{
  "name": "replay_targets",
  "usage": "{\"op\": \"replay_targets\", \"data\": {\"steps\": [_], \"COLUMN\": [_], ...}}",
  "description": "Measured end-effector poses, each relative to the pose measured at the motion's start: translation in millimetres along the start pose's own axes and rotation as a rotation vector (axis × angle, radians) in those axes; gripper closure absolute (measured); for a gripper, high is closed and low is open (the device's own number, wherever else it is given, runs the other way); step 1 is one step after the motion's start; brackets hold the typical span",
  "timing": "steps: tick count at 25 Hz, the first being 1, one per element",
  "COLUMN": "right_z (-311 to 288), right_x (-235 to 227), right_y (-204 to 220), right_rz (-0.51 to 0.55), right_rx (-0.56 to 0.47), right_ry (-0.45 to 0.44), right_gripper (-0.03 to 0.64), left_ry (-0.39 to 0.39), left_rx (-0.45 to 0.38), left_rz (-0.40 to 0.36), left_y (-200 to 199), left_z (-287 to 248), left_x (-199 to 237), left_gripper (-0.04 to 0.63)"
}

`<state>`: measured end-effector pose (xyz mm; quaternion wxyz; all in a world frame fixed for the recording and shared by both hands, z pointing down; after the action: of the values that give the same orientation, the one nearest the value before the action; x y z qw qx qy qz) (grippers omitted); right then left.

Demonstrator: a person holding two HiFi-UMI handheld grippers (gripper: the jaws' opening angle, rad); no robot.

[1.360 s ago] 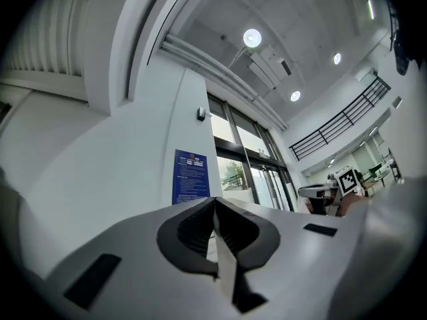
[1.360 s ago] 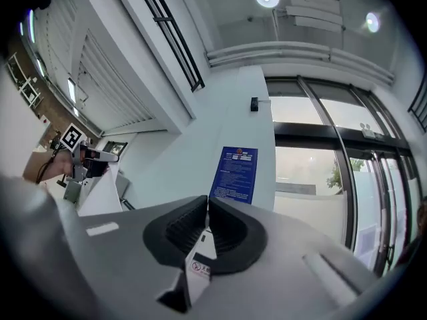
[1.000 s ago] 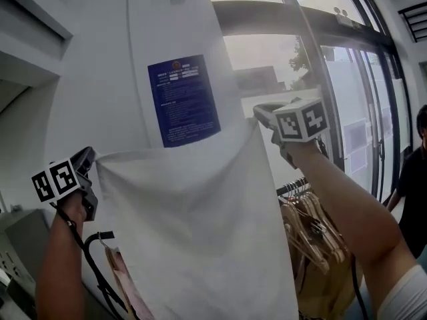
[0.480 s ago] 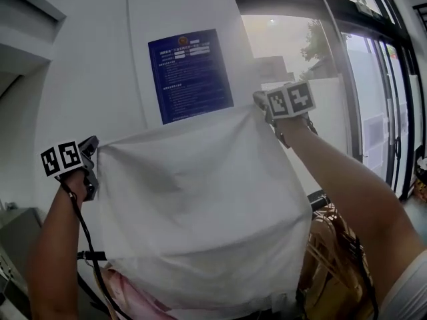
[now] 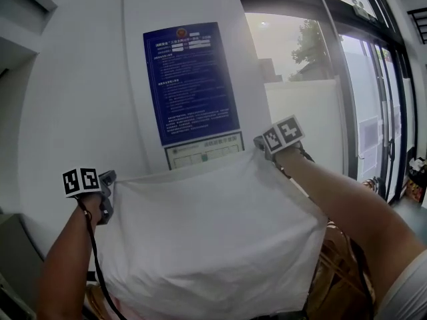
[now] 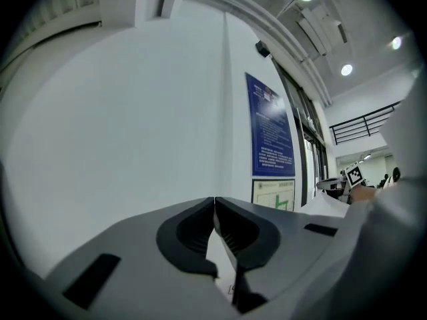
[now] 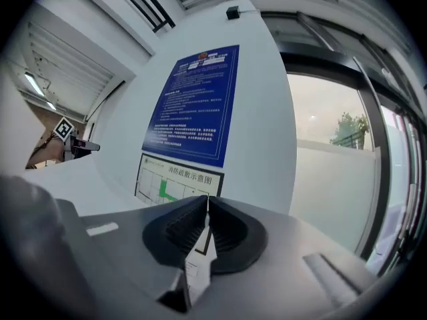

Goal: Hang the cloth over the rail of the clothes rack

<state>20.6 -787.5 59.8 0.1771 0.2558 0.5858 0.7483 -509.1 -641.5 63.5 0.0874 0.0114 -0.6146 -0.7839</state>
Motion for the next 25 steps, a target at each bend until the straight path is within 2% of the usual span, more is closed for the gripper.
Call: {"op": "replay_targets", "data": {"steps": [2,5,7,9,16,21,23,24,25], "right_z": [-6,-8,-9,-11,-6,19,33,42,51], "right_x": [0,2,1,0,5,17,26,31,35], "right_y": [8,12,12,14,3,-22,-28,-31,-33], "right_rz": [-0.009,-0.002,0.008,0.018,0.018,-0.004,-0.006,-0.002,0.002], "right_rx": [0.028,0.033,0.033,0.041,0.014,-0.049,-0.062,-0.064,-0.063], "right_ry": [-0.011,-0.014,0.002,0.015,-0.015,-0.07,-0.106,-0.127,-0.15], "right_gripper": [0.604,0.6,0.563,0.538,0.526,0.528,0.576,0.611,0.614], "left_ry": [-0.01,-0.024,-0.036,-0.044,-0.04,-0.048,-0.054,-0.057,-0.062], "left_rx": [0.032,0.032,0.015,0.001,-0.036,-0.092,-0.106,-0.114,-0.123], "left_rz": [0.007,-0.012,-0.03,-0.038,-0.031,-0.052,-0.071,-0.084,-0.099], "left_y": [13,19,16,15,2,-25,-31,-34,-37], "left_z": [-5,-10,-13,-14,-7,28,50,63,76], "left_x": [5,6,5,5,-1,-26,-41,-49,-57], "left_gripper": [0.586,0.584,0.509,0.489,0.489,0.489,0.491,0.527,0.58]}}
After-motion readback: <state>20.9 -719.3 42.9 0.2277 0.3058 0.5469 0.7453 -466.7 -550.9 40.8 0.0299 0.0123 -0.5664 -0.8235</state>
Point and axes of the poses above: the fingertips, and each gripper's own axes: z backward along the fingers, x to its left, y out of its underside, the point moved 9 cm from there along z, backward along the fingers, and after that the axes turned 15 degrees about -x, right-handed, at the moved point
